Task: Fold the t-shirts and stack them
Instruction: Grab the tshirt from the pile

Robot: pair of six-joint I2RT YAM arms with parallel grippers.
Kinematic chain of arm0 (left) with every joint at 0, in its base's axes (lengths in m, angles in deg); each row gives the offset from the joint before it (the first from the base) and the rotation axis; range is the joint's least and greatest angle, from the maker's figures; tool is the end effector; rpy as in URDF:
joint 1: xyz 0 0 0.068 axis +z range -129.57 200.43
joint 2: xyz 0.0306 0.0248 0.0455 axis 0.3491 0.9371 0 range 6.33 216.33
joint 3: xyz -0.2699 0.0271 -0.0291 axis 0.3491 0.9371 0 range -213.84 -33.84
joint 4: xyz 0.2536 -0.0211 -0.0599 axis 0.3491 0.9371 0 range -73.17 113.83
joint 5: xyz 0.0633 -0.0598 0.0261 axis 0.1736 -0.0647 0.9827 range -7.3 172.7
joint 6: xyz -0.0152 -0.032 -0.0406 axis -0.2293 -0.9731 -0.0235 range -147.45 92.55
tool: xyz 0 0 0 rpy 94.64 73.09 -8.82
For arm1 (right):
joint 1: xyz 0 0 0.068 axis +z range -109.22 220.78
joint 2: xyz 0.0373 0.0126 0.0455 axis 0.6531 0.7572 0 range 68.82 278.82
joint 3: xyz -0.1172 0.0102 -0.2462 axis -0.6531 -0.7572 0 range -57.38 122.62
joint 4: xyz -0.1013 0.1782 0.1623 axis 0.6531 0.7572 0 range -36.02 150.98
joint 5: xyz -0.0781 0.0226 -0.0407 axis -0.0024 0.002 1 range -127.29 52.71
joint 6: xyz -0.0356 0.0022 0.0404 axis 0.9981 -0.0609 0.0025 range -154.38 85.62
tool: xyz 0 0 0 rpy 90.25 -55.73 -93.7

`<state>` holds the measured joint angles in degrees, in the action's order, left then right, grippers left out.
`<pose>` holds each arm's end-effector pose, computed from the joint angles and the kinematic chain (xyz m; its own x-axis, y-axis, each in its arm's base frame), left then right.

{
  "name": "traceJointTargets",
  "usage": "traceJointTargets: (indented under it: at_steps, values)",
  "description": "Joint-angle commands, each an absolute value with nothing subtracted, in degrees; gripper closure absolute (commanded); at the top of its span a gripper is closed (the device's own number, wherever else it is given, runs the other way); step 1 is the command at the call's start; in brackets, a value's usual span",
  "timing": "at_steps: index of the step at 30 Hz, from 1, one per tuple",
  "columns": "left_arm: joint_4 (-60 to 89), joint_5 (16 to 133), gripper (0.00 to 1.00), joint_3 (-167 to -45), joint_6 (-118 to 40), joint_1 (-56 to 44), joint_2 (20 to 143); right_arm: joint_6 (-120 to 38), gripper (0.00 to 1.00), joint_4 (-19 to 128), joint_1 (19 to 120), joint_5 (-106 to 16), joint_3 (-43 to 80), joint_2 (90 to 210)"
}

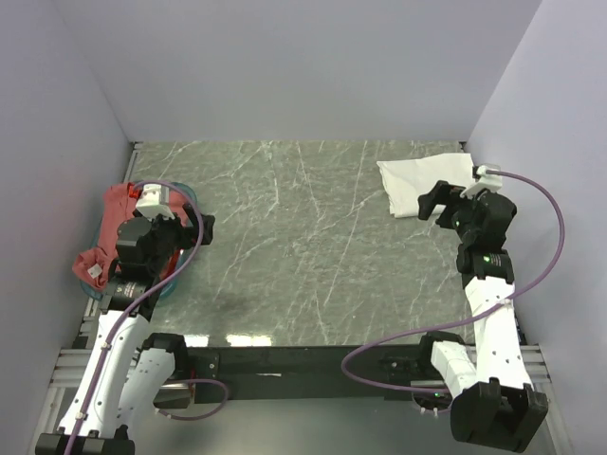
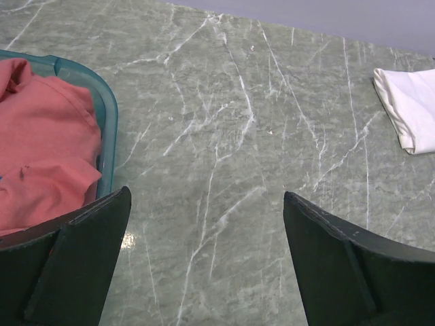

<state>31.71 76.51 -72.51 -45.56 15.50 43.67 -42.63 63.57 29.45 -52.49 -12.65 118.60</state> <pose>0.1590 -0.0177 0.3138 -0.2808 -0.2859 -0.9162 0.1080 0.9391 -0.3262 0.2016 -0.0310 0.3259 -0.2538 0.1921 -0.9480 -0.0231 0.9786 0.2045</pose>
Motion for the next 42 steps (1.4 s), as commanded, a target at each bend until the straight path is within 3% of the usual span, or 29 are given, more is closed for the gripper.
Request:
traceJointTargets:
  at_steps: [1,4,8,17,22,25,27,30,42]
  values:
    - [30.4,75.8,0.01,-73.3,-45.4,15.8,43.2,-42.0,0.0,61.5,28.9,-54.3,-13.0,116.8]
    - [30.3,75.8,0.01,-73.2,-45.6,15.8,43.2,-35.6,0.0,63.8,28.8,-61.6,-12.8,116.6]
    - [30.5,75.4,0.01,-73.3,-45.8,15.8,44.0,-24.6,0.0,68.4,28.7,-82.2,-13.5,115.1]
    - [30.6,80.6,0.0,-73.9,-49.2,17.8,47.3,-20.4,0.01,73.9,28.7,-85.1,-11.0,116.9]
    - [31.9,77.3,0.01,-77.3,-55.6,28.7,52.6,-19.1,0.02,76.0,28.8,-84.4,-10.3,117.6]
    - [32.4,75.1,0.07,-80.2,-60.2,34.5,57.6,-18.8,0.03,78.0,28.9,-84.1,-9.2,119.3]
    - [34.0,76.3,0.18,-82.3,-61.3,35.8,61.7,-18.6,0.04,78.9,29.0,-84.7,-8.5,120.1]
    - [38.0,79.1,0.29,-86.5,-60.1,35.8,65.7,-18.4,0.05,80.2,29.5,-84.9,-7.8,121.3]
    - [60.2,104.7,0.29,-90.6,-71.4,35.8,67.6,-19.2,0.06,80.3,30.6,-85.1,-7.4,120.8]
